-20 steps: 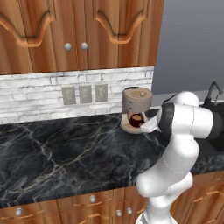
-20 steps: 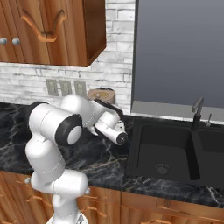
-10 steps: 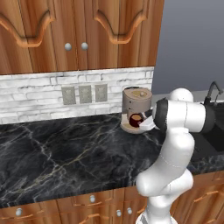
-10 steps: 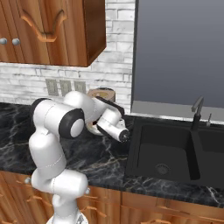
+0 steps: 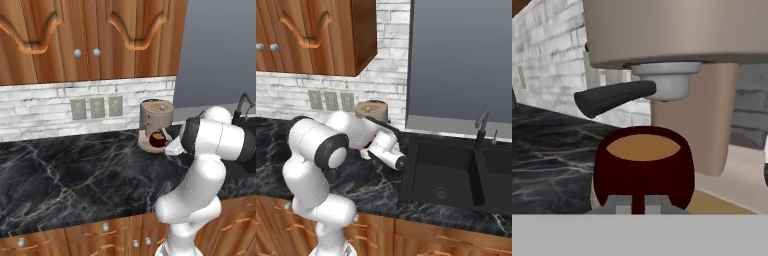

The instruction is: Pick up the brewed coffee from the coffee machine and place it next to the breakfast plate on the dining counter.

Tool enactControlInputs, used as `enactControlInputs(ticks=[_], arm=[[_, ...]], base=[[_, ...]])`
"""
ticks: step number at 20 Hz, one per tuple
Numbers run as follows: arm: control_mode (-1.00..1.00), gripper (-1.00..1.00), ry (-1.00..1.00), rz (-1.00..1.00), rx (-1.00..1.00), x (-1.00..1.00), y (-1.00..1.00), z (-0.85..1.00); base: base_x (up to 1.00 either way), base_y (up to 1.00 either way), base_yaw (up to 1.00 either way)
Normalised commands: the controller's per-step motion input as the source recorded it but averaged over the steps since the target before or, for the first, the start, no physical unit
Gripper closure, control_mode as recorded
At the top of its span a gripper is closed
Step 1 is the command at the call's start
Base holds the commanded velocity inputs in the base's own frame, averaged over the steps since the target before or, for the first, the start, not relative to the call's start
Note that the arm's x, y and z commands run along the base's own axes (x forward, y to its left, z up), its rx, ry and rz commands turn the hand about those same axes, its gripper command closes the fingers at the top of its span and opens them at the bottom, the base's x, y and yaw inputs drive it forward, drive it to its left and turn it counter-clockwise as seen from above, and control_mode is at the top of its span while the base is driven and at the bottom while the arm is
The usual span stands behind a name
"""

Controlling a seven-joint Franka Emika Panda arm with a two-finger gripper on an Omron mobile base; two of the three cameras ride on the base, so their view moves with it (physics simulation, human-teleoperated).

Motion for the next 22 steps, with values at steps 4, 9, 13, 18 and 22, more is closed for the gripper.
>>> enactControlInputs(ticks=[4,9,13,18,22], arm=[[-1.00,1.00,0.00,0.00,0.00,-0.78,-0.03,0.05],[-1.00,1.00,0.00,0.00,0.00,-0.76,-0.08,0.25],[-1.00,1.00,0.00,0.01,0.00,-0.75,-0.08,0.52],[-1.00,1.00,-0.04,0.05,-0.03,-0.73,0.00,0.88],[-1.00,1.00,0.00,0.08,-0.13,-0.74,0.00,0.98]], base=[[0.00,0.00,0.00],[0.00,0.00,0.00],[0.00,0.00,0.00],[0.00,0.00,0.00],[0.00,0.00,0.00]])
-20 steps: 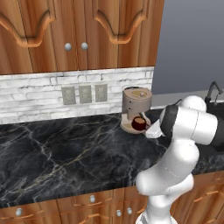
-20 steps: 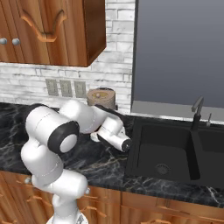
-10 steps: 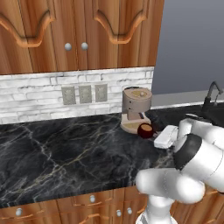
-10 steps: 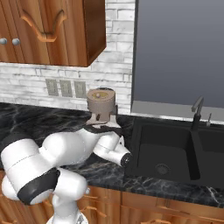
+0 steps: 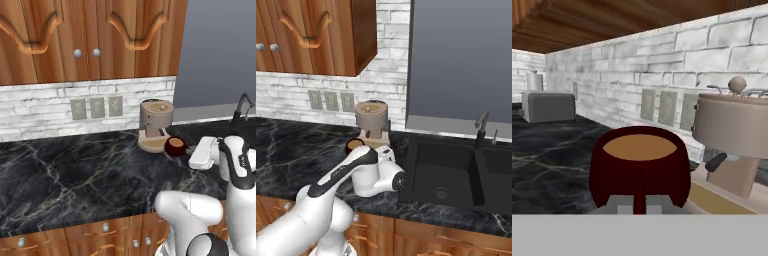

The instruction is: Pick up the brewed coffee from the coffee machine and place it next to the breakfast plate on the dining counter.

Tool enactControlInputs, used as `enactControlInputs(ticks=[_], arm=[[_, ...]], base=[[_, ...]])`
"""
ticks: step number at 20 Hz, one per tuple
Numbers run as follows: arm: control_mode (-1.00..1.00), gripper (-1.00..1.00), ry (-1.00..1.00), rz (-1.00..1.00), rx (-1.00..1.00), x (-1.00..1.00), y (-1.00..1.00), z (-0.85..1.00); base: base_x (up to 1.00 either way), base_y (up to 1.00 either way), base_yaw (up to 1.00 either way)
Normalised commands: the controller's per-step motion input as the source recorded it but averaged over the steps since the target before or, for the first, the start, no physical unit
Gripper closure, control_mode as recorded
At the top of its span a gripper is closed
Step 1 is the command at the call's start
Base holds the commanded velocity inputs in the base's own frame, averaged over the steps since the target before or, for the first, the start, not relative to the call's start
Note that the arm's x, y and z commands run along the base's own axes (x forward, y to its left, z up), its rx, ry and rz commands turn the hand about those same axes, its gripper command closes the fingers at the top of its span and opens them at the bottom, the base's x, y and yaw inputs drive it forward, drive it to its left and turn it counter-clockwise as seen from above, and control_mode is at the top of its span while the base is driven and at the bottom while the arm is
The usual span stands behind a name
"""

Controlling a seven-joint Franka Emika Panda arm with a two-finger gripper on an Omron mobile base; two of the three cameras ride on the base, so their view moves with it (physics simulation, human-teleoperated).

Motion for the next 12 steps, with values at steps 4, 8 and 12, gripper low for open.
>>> enactControlInputs(ticks=[4,8,12], arm=[[-1.00,1.00,0.00,0.05,-0.16,-0.78,0.02,0.78],[-1.00,1.00,0.00,0.05,-0.08,-0.85,0.07,0.51],[-1.00,1.00,0.00,0.05,0.01,-0.76,0.00,0.50]], base=[[0.00,0.00,0.00],[0.00,0.00,0.00],[0.00,0.00,0.00]])
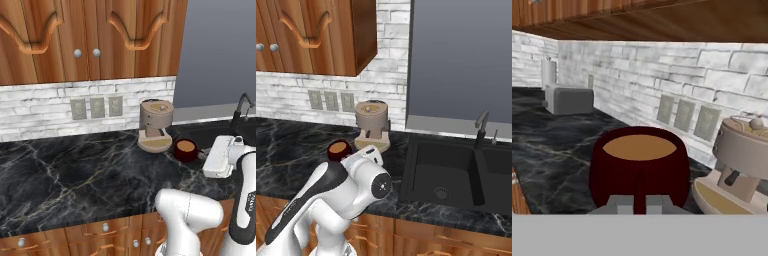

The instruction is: Pick up the brewed coffee from the coffee machine and place it next to the breakfast plate on the dining counter.

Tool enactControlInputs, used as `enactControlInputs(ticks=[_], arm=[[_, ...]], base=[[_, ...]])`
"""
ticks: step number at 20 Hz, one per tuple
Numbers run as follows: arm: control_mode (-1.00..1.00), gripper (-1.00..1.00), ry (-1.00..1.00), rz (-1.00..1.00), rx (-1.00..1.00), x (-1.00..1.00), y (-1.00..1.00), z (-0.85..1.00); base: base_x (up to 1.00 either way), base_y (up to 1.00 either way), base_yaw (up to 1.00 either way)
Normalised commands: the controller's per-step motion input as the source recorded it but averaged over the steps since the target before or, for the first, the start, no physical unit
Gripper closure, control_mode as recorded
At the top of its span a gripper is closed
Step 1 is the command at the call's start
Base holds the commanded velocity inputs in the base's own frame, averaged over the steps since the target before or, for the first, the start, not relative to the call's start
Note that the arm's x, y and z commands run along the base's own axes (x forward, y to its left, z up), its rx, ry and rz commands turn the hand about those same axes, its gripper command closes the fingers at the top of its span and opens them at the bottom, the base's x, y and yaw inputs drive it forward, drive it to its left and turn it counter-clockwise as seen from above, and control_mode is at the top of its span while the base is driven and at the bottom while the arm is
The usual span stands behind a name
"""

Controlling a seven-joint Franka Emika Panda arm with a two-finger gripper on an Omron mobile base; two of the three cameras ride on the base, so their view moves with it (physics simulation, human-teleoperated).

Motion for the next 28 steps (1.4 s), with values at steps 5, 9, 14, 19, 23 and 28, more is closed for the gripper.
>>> enactControlInputs(ticks=[5,9,14,19,23,28], arm=[[-1.00,1.00,0.01,0.02,0.00,-0.08,0.05,0.35],[-1.00,1.00,0.06,0.02,0.00,0.18,0.06,0.07],[1.00,1.00,0.01,0.00,0.00,0.05,0.00,0.00],[1.00,1.00,0.00,0.00,0.00,0.00,0.00,0.00],[1.00,1.00,0.00,0.00,0.00,0.00,0.00,0.00],[1.00,1.00,0.00,0.00,0.00,0.00,0.00,0.00]], base=[[0.00,0.00,0.00],[0.00,0.00,0.00],[-0.14,0.05,0.00],[-0.93,0.60,0.32],[-0.28,0.79,0.72],[-0.08,0.30,0.90]])
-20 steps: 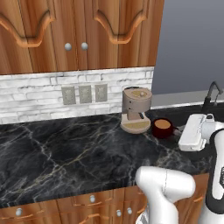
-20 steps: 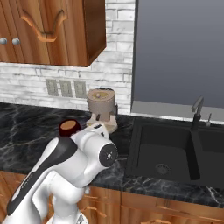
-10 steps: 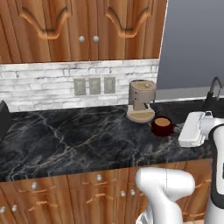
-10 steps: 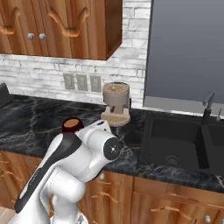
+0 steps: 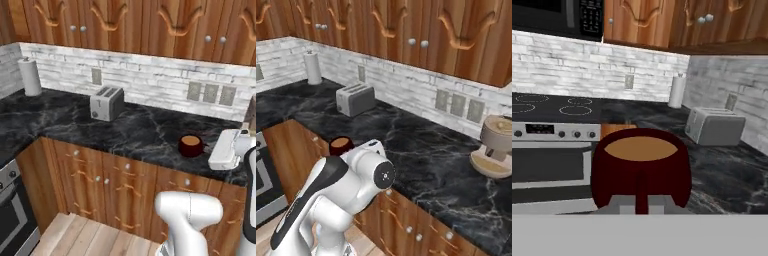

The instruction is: Pick up the brewed coffee from the coffee machine and place it next to the breakfast plate on the dining counter.

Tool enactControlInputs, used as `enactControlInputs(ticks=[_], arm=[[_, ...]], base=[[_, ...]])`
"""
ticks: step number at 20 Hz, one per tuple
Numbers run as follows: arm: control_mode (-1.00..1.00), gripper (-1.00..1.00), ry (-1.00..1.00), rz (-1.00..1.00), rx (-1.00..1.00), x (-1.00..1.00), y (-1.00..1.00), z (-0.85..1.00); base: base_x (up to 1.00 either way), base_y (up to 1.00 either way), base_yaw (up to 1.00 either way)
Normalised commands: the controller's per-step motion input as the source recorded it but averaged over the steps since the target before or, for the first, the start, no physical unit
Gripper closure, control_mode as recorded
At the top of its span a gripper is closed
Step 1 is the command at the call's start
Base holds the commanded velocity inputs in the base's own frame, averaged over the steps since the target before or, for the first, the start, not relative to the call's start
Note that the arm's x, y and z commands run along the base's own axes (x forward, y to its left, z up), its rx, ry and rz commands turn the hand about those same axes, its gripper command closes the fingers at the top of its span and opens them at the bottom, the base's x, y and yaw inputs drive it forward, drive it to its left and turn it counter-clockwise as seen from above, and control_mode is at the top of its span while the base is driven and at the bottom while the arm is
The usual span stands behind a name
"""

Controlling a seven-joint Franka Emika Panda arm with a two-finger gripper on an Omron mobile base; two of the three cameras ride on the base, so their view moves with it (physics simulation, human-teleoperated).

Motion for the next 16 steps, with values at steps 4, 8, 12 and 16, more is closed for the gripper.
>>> enactControlInputs(ticks=[4,8,12,16], arm=[[1.00,1.00,0.00,0.00,0.00,0.00,0.00,0.00],[1.00,1.00,0.00,0.00,0.00,0.00,0.00,0.00],[1.00,1.00,0.00,0.00,0.00,0.00,0.00,0.00],[1.00,1.00,0.00,0.00,0.00,0.00,0.00,0.00]], base=[[-0.15,0.09,0.97],[-0.30,0.08,1.00],[-0.36,0.18,1.00],[-0.22,0.18,0.98]])
